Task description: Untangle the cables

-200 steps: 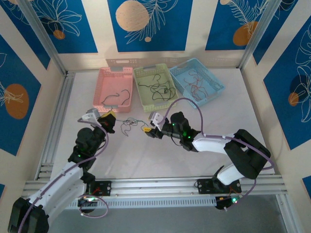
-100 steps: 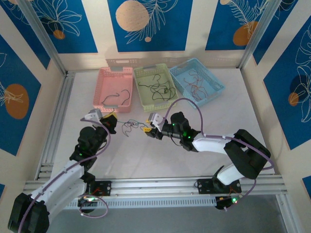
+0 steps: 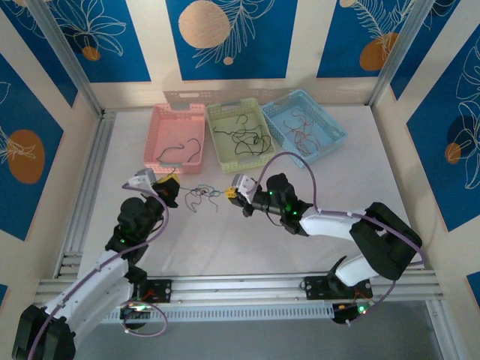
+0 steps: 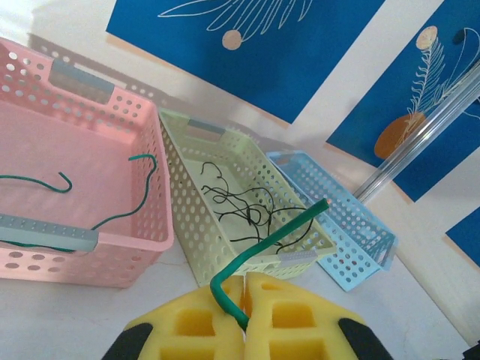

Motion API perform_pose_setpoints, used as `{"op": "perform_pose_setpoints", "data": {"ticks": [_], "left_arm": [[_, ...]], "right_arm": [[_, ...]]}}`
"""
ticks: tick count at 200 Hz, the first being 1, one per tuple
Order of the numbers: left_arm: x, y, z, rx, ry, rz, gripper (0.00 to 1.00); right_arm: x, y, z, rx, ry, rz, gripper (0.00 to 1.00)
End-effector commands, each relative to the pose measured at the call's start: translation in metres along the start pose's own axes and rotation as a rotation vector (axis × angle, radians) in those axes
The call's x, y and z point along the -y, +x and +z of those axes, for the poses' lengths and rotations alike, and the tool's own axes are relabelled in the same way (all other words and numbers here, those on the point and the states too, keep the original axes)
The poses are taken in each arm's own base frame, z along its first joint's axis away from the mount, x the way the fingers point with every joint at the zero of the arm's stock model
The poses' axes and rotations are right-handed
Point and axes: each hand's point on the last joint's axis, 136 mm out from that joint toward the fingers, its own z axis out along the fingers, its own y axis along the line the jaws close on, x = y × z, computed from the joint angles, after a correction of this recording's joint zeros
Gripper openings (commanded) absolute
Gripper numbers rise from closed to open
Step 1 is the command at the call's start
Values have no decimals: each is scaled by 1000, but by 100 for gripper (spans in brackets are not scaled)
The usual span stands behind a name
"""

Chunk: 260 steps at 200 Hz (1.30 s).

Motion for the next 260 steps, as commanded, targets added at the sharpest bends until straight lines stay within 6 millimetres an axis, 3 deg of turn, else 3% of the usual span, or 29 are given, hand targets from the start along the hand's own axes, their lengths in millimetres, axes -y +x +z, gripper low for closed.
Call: {"op": "perform_pose_setpoints", "data": {"ticks": [1,28,44,88,128,144,151,160,170,206,231,260], "left_arm": [[-12,-19,-10,79,-76,34,0],[-18,-38,-28,145,-143,75,0],[-19,-46,-38,178,-157,88,0],[-16,-52,-44,202,-151,85,0],[-15,-58,-49,222,-156,86,0],[-9,-59,-48,216,-129,77,0],[-5,-59,-46,207,-108,71,0],[3,-59,-42,195,-69,66,0],[15,-61,-37,178,-20,69,0],[35,-79,-36,193,42,72,0],[35,-87,-40,203,16,67,0],[33,-89,-43,223,23,-48,0]], "right_arm": [[32,-6,-12,20,152,36,0],[73,-2,-31,29,352,102,0],[84,-1,-41,42,394,143,0],[76,-3,-39,57,337,161,0],[84,-4,-48,73,368,183,0],[72,-11,-46,93,295,177,0],[67,-13,-44,97,256,187,14],[62,-15,-41,94,221,211,39],[56,-15,-37,80,175,224,49],[50,-22,-44,133,172,190,55],[60,-23,-51,155,202,215,56],[48,-28,-50,189,130,203,56]]}}
